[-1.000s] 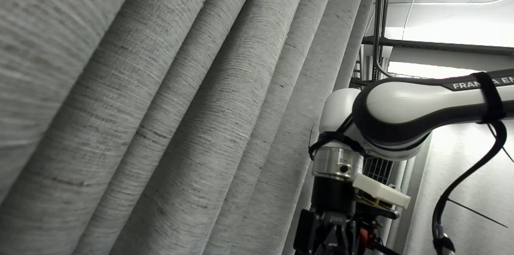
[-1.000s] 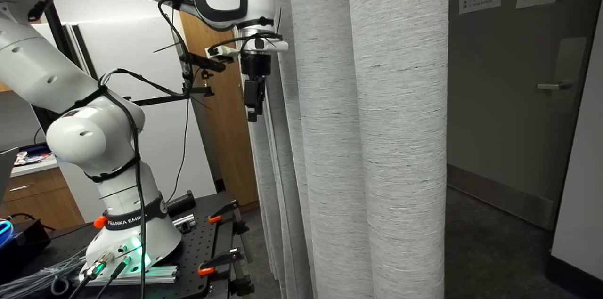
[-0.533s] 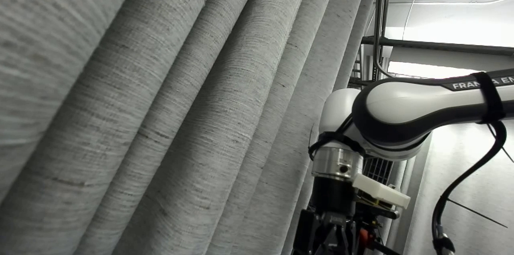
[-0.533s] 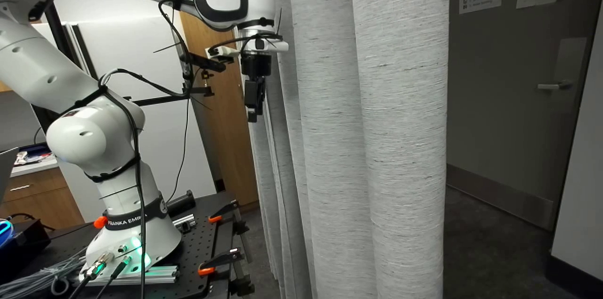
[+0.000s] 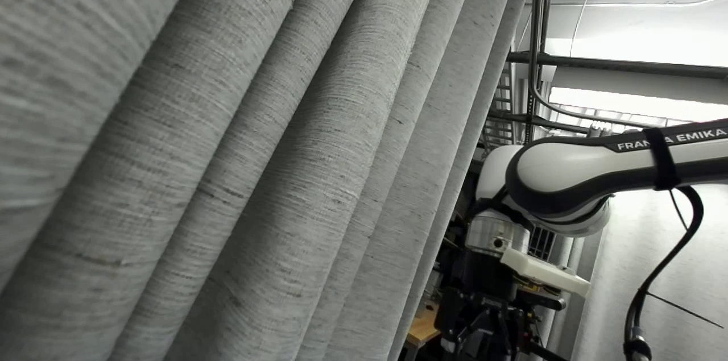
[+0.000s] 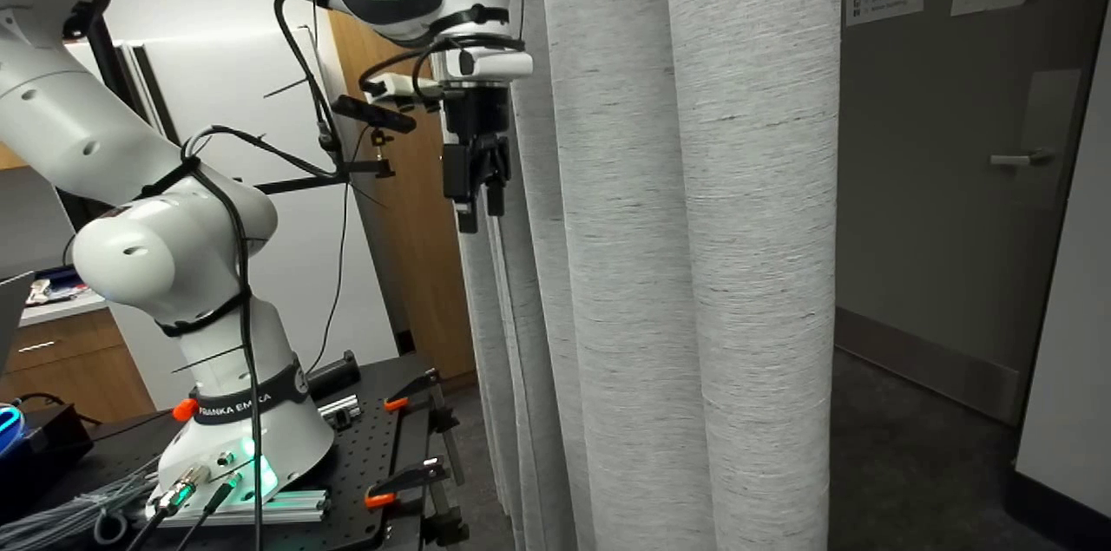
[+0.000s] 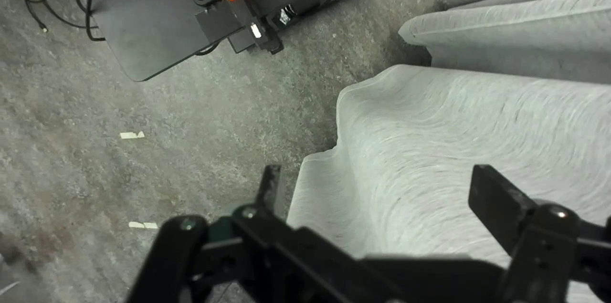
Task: Move the curtains to the left
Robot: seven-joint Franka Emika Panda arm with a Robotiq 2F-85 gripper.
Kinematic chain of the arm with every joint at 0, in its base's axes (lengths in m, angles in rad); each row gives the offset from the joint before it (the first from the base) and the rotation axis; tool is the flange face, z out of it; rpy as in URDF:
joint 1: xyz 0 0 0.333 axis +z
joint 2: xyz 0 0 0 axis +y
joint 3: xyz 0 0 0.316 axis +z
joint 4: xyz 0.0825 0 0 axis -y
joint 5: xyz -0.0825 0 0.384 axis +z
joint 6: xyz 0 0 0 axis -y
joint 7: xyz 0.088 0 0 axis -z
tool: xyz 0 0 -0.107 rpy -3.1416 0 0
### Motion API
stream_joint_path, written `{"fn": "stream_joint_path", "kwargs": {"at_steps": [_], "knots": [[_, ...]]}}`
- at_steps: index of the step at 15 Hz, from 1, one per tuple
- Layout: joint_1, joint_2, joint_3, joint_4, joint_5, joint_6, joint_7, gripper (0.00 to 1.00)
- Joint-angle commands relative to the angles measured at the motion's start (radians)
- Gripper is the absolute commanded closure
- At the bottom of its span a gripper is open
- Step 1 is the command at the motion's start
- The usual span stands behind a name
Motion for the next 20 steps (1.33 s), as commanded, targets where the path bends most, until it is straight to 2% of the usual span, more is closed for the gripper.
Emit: {"fn": "stream_joint_path", "kwargs": {"at_steps": [1, 5, 7, 8, 10, 13, 16, 20], "knots": [[-0.076, -0.052, -0.057, -0.012, -0.027, 0.046, 0.002, 0.00], [-0.151, -0.056, -0.138, 0.002, -0.018, 0.099, -0.029, 0.00], [-0.168, -0.065, -0.190, -0.010, 0.004, 0.147, -0.087, 0.00], [-0.160, -0.032, -0.148, 0.007, -0.007, 0.106, -0.041, 0.00], [-0.174, -0.035, -0.180, 0.007, -0.004, 0.125, -0.072, 0.00], [-0.175, -0.036, -0.182, 0.007, -0.003, 0.125, -0.075, 0.00], [-0.181, 0.004, -0.192, 0.037, -0.052, 0.152, -0.124, 0.00], [-0.189, 0.084, -0.217, 0.116, -0.135, 0.288, -0.205, 0.00]]}}
